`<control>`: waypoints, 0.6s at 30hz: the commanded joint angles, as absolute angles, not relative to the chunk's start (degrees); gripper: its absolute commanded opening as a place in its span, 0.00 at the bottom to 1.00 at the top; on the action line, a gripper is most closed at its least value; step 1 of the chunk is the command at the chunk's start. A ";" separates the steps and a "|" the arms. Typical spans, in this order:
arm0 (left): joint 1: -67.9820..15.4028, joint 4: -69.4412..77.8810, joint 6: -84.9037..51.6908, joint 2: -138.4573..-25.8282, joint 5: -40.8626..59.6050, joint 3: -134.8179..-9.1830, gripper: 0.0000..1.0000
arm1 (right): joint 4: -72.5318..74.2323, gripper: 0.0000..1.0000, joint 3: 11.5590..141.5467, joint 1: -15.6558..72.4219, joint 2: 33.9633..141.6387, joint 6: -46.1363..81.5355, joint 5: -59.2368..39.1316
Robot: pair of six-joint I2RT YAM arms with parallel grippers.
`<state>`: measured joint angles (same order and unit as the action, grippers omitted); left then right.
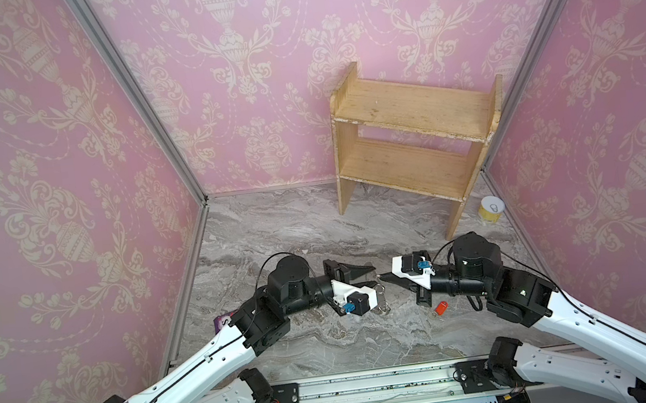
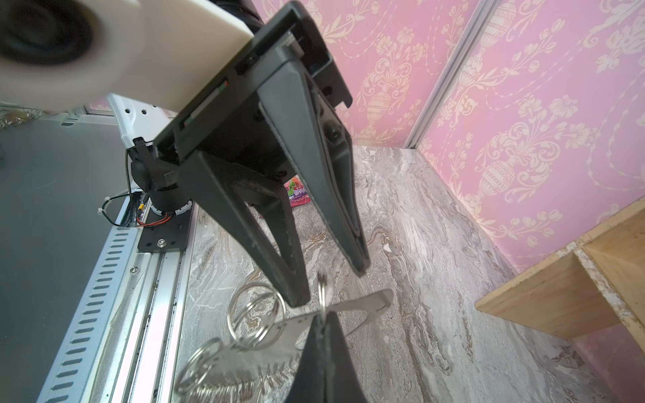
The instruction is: Put the keys on the keyring
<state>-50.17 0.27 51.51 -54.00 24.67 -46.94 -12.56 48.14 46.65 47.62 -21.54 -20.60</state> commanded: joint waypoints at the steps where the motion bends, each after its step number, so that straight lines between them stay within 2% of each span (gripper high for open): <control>1: -50.56 3.13 47.64 -53.35 24.15 -46.85 0.33 | -6.77 0.00 47.45 46.95 45.33 -19.30 -19.52; 7: -50.27 6.08 42.89 -53.94 25.48 -46.91 0.28 | -0.92 0.00 44.47 46.95 42.67 -17.46 -18.04; 18: -48.01 11.04 35.93 -54.80 28.79 -46.66 0.26 | 4.52 0.00 41.60 46.93 40.12 -16.01 -18.72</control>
